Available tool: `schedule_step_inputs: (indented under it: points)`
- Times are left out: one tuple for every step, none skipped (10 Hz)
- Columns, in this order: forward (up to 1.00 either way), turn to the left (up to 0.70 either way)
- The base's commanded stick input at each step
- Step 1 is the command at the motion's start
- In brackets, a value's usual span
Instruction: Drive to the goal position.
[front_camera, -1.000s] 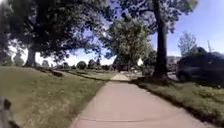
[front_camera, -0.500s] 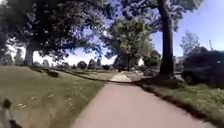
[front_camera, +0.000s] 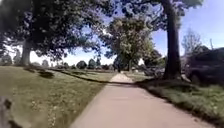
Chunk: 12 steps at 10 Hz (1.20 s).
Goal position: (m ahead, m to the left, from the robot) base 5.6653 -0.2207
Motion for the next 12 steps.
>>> schedule_step_inputs:
  points:
    - [1.0,0.02]
    - [1.0,0.02]
    - [1.0,0.02]
    - [1.0,0.02]
    - [1.0,0.01]
    - [1.0,0.0]
    - [1.0,0.01]
    - [1.0,0.02]
    - [1.0,0.02]
    - [1.0,0.03]
    - [1.0,0.21]
    - [1.0,0.23]
